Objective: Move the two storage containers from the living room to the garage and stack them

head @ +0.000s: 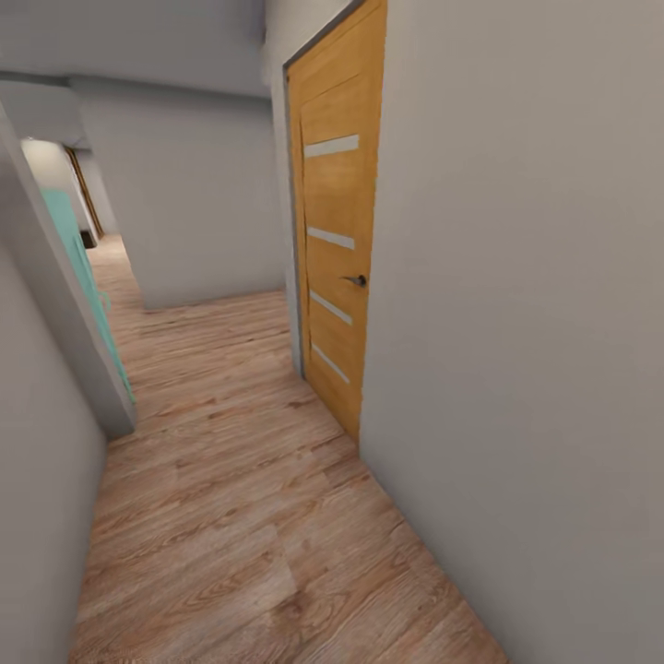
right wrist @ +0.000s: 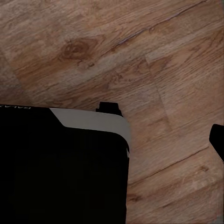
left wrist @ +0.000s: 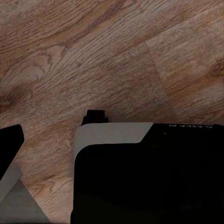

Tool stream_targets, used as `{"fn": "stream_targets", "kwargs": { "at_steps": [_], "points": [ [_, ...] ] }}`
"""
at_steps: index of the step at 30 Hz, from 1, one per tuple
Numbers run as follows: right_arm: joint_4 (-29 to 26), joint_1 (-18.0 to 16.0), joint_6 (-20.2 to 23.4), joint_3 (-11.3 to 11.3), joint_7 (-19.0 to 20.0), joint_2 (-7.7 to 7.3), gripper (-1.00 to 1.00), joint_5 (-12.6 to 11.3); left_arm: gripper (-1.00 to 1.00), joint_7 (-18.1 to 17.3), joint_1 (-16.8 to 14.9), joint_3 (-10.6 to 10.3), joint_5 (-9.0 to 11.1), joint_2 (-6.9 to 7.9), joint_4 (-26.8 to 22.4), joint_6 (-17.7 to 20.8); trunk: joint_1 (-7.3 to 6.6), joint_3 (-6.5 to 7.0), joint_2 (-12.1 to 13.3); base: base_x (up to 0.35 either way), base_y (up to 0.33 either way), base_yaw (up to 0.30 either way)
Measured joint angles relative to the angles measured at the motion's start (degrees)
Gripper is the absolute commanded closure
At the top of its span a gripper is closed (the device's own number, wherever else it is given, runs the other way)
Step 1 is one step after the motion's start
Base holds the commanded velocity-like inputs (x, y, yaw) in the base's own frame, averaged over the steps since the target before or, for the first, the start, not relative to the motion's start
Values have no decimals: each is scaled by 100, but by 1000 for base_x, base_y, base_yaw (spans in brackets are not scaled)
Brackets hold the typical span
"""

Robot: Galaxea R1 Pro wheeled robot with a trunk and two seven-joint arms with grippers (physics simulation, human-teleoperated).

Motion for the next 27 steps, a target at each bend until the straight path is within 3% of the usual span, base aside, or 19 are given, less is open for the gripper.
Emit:
{"fn": "stream_targets", "kwargs": {
  "at_steps": [27],
  "points": [
    [-2,0,-9,0,0,-9,-100,-1,-100,0,0,0,0,0,0,0,0,55,0,0,0,270]
  ]
}}
